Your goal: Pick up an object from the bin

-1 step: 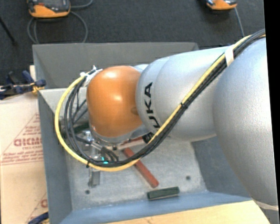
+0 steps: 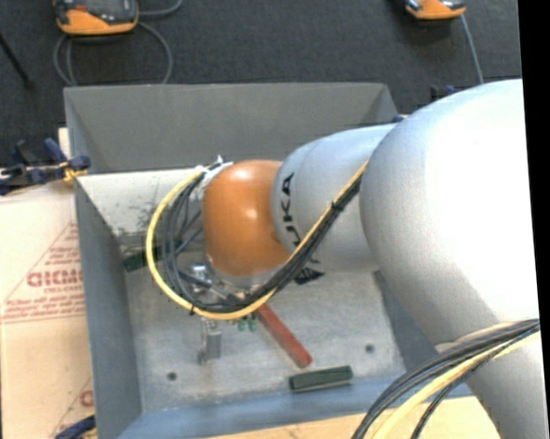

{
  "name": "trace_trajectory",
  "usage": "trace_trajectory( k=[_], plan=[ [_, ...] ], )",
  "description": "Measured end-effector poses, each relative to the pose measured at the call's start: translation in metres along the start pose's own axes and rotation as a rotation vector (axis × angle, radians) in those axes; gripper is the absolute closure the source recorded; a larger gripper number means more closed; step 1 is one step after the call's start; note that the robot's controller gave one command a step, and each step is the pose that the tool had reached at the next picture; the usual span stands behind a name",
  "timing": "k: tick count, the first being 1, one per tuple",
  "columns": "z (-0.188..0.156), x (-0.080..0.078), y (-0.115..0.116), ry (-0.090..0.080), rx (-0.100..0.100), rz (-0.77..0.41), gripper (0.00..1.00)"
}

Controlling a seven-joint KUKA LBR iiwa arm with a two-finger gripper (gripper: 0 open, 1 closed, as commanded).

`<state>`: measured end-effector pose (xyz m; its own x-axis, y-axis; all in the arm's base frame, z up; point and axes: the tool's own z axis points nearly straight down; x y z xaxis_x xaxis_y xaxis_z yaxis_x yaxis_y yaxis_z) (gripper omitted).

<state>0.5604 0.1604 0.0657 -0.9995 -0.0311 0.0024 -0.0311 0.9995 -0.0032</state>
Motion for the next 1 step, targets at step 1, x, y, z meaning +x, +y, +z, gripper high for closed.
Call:
trace_trajectory(
  k=[1],
  plan=[
    [-0.0722, -0.0603, -0.0555, -0.018, -0.001, -0.028, 0.0]
  ],
)
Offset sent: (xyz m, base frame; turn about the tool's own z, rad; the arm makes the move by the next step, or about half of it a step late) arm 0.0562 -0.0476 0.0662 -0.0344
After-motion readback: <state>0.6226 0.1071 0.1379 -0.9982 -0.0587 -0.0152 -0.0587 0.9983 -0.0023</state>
